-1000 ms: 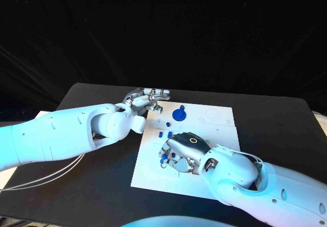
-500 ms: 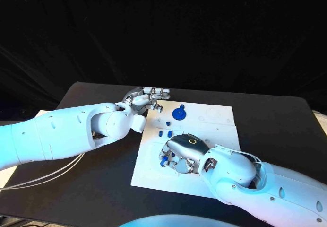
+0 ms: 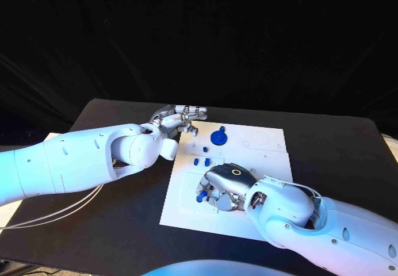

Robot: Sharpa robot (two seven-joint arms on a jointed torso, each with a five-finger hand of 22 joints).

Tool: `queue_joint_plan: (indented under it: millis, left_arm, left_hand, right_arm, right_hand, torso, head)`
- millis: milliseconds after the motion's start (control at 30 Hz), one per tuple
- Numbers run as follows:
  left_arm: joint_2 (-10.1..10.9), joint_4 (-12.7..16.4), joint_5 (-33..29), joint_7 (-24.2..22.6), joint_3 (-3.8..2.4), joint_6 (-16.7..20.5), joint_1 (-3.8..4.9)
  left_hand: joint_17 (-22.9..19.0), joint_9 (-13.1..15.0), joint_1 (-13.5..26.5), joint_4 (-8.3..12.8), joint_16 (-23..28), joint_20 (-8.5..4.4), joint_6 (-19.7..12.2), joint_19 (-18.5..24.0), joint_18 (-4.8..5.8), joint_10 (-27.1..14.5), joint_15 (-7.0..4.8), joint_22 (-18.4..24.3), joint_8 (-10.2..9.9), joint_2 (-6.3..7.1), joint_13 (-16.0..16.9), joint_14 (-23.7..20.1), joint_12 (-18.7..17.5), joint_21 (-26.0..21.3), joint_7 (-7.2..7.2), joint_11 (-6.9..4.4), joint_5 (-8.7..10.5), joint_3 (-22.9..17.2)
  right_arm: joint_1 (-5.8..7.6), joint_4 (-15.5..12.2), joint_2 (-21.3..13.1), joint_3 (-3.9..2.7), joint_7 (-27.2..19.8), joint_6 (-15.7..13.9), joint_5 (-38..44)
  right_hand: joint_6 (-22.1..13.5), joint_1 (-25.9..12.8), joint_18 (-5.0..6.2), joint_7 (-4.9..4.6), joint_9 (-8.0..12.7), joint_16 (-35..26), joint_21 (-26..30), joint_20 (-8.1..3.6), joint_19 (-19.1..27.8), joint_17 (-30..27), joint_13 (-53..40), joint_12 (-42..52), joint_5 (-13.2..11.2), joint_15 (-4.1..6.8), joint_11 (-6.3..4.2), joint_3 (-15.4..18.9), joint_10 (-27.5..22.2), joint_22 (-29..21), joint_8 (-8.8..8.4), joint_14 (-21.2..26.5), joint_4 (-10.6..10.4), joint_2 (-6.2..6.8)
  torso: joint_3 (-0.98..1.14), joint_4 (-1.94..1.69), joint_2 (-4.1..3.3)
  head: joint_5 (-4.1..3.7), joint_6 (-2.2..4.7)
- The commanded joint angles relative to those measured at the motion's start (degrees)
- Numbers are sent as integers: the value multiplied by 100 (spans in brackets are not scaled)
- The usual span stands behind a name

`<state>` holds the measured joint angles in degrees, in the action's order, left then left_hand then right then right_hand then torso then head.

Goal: Assemble the parts on the task board

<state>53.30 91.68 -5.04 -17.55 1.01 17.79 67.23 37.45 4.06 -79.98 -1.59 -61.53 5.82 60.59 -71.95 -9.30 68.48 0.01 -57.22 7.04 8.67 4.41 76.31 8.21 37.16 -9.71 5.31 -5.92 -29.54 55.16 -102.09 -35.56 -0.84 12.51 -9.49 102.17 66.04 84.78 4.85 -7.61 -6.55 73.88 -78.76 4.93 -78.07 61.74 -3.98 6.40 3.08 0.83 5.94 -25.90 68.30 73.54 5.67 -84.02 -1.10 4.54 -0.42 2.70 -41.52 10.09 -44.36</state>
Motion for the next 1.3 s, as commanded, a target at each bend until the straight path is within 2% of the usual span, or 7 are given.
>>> queue_joint_plan:
  millis: [33,400,700,833,933,1067,1300]
  left_arm:
    - [-1,10,-10,-22,-3,-101,1]
    - [2,14,-9,-21,-3,-98,1]
    - [3,18,-9,-16,-3,-102,1]
    - [7,20,-9,-20,-3,-95,1]
    - [5,20,-9,-26,-3,-91,1]
    - [7,19,-9,-29,-3,-86,1]
    - [14,18,-9,-35,-3,-84,1]
  left_hand:
    - [-3,-7,-7,4,-24,12,-40,2,-48,-44,22,7,24,-44,1,-34,28,-39,-1,-6,8,16]
    - [-3,-7,-7,4,-24,12,-40,2,-48,-44,22,7,24,-44,1,-34,28,-39,-1,-6,8,16]
    - [-3,-7,-7,4,-24,12,-40,2,-48,-44,22,7,24,-44,1,-34,28,-39,-1,-6,8,16]
    - [-3,-7,-7,4,-24,12,-40,2,-48,-44,22,7,24,-44,1,-34,28,-39,-1,-6,8,16]
    - [-3,-7,-7,4,-24,12,-40,2,-48,-44,22,7,24,-44,1,-34,28,-39,-1,-6,8,16]
    - [-3,-7,-7,4,-24,12,-40,2,-48,-44,22,7,24,-44,1,-34,28,-39,-1,-6,8,16]
    - [-3,-7,-7,4,-24,12,-40,2,-48,-44,22,7,24,-44,1,-34,28,-39,-1,-6,8,16]
  right_arm:
    - [-8,2,24,5,97,203,170]
    - [-7,61,131,21,312,456,396]
    - [-7,144,197,67,254,317,307]
    - [-7,147,176,71,186,80,251]
    - [-8,127,132,73,125,-114,222]
    - [-10,55,3,69,-77,-679,78]
    - [2,-161,-399,-59,-553,-1686,-547]
  right_hand:
    - [-7,75,-66,-38,-4,-17,-21,45,5,-5,-25,16,32,-14,-201,-107,257,-1,-19,-139,86,-71]
    - [-39,-35,-56,-48,-5,-50,5,59,42,-62,-19,-37,31,-29,-185,-100,211,-38,-45,-125,79,-22]
    - [-790,-602,20,-127,178,-156,240,192,293,-247,48,-285,301,-189,-12,109,-556,-347,-222,-71,-119,330]
    - [-1070,-735,41,-87,257,-177,326,269,357,-299,39,-270,303,-262,94,467,-1180,-449,-216,-54,-168,395]
    - [-1113,-738,38,-71,264,-160,319,291,338,-287,30,-231,315,-274,107,616,-1238,-436,-211,-58,-176,370]
    - [-1091,-733,47,-123,259,-179,341,290,350,-334,19,-157,389,-263,85,765,-1179,-465,-199,-48,-190,335]
    - [-1067,-722,66,-209,257,-278,418,279,411,-488,22,-83,489,-250,72,1037,-1144,-558,-197,-8,-212,340]
  torso:
    - [0,7,-4]
    - [-5,-1,1]
    - [-6,-2,4]
    - [-7,-2,2]
    - [-4,-8,3]
    - [-1,2,5]
    - [-6,6,14]
  head:
    - [4,0]
    - [-3,-7]
    - [6,-25]
    - [7,-17]
    - [3,-10]
    - [16,-15]
    - [-3,-7]
